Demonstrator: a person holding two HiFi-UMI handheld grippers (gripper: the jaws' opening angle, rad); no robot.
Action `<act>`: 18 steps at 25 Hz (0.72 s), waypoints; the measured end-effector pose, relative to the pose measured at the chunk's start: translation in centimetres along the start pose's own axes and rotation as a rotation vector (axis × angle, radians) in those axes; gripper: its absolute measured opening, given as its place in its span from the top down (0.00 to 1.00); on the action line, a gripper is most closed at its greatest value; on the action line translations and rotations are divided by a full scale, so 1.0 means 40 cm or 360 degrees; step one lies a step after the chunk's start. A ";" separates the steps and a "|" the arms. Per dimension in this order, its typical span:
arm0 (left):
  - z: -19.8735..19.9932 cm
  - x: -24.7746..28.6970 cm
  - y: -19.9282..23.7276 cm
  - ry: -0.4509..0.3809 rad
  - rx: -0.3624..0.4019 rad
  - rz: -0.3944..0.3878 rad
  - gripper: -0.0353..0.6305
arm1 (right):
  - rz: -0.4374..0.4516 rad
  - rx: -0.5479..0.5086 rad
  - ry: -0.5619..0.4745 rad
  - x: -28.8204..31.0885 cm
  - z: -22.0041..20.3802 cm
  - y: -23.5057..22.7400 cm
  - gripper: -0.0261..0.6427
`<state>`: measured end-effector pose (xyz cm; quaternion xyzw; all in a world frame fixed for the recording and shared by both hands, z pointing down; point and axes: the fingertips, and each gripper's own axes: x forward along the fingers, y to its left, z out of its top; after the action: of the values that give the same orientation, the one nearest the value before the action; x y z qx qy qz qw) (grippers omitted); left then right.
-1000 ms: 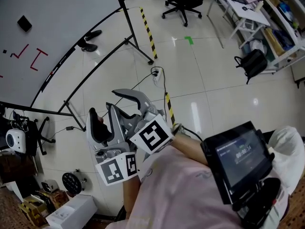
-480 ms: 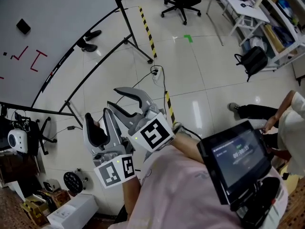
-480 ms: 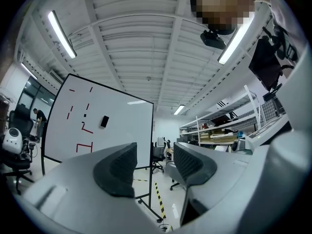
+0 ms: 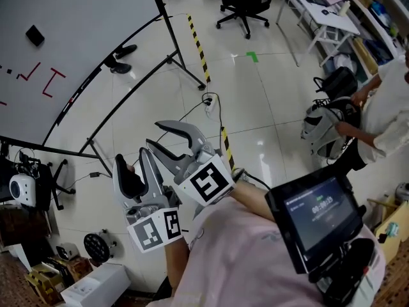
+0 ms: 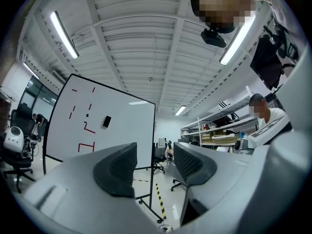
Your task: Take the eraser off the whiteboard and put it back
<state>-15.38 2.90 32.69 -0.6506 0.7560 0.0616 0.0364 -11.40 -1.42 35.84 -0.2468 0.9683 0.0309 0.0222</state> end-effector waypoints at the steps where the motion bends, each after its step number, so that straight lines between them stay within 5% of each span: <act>1: -0.001 0.000 0.001 -0.0002 -0.0004 0.0003 0.60 | 0.0002 -0.0006 0.0002 -0.001 -0.001 0.000 0.75; 18: -0.004 0.020 -0.009 -0.0029 -0.0050 -0.0028 0.60 | 0.0032 -0.0091 0.0028 0.006 -0.007 0.010 0.75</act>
<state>-15.13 2.02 32.74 -0.6571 0.7489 0.0790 0.0336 -11.79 -1.21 36.13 -0.2380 0.9696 0.0565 0.0065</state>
